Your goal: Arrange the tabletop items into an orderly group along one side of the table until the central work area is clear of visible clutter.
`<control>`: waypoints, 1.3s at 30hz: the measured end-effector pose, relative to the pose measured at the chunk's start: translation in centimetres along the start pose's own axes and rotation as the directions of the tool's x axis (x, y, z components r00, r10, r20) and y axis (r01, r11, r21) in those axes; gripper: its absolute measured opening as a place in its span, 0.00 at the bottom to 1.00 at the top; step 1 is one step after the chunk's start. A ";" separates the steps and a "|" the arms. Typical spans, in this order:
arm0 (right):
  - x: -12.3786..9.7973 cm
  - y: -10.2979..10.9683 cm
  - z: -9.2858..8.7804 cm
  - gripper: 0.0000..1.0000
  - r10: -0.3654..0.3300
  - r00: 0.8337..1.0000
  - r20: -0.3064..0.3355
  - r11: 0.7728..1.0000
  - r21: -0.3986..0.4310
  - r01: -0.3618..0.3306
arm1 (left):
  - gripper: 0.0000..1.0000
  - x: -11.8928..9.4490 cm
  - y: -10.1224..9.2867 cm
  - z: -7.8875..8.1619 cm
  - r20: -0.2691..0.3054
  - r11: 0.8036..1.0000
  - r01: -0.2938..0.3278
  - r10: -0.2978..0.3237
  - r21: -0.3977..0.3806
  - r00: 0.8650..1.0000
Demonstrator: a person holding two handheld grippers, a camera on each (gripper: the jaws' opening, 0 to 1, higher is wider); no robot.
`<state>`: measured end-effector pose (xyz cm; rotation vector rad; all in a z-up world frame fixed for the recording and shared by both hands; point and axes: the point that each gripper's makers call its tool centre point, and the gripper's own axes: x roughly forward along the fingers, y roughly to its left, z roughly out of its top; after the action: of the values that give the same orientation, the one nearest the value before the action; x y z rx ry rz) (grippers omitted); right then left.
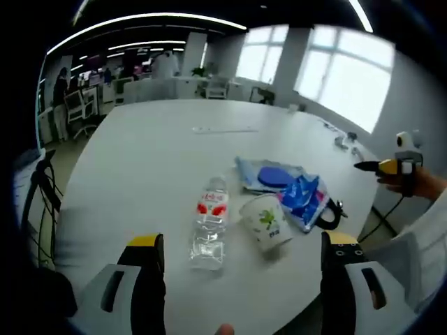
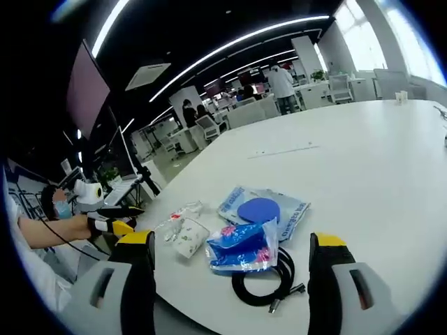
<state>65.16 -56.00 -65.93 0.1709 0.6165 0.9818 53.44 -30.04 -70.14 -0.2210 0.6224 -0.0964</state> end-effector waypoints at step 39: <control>1.8 -1.0 -2.1 0.89 0.008 0.995 -0.097 0.999 -0.030 -0.010 | 0.88 0.3 0.0 -0.5 -0.050 1.000 0.001 -0.001 0.002 0.999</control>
<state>65.43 -55.37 -68.76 0.0993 0.6896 1.0121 53.41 -30.17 -70.74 -0.2175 0.6716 -0.1038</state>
